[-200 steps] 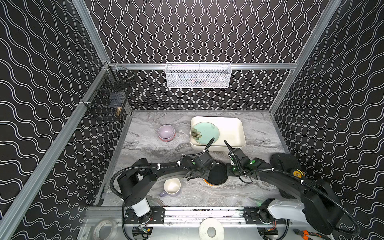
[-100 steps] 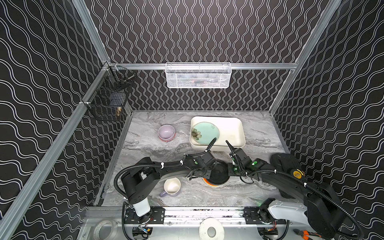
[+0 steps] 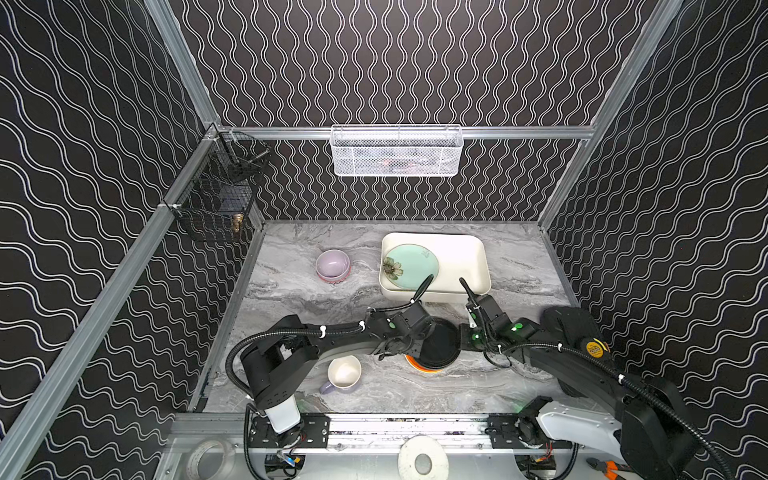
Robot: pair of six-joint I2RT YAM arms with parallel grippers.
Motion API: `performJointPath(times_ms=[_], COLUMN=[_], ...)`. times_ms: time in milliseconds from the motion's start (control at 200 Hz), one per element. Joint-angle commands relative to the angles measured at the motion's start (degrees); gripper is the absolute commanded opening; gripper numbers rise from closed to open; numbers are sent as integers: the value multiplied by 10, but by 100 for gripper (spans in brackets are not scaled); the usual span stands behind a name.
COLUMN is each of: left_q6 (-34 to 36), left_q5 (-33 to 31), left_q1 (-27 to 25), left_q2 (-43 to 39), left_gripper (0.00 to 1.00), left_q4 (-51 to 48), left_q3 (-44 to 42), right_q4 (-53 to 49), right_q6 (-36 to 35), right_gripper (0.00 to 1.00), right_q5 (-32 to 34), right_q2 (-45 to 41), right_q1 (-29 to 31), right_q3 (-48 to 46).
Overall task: Place the mixed dishes into the plastic bin
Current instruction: 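Lift the black plate off the stack with the right gripper while the left steadies it, then carry the black plate into the cream bin with the right gripper and release it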
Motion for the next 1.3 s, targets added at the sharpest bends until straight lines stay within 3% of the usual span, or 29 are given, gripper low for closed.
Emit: performJointPath(times_ms=[0,265,425,946,1291], left_q6=[-2,4,8,-3,14], left_q5=[-16,-38,-61,-90,-98], left_q1=[0,0,1,50,99], left_q2=[-12,-33,-64,-188,-259], left_gripper=[48,71,98,99,99], left_q4=[-12,-39,-57,-106,-167], left_q3=[6,14,16,1,34], right_q4=[-19,-31,-32,-27,-16], right_q6=[-2,-2,-3,-1,-12], right_gripper=[2,1,0,0,0], right_q5=[18,17,6,-32,-28], right_q2=[-5,-25,-30,-31,34], right_q1=[-2,-3,-5,-14,-27], right_q3=[6,17,30,78,175])
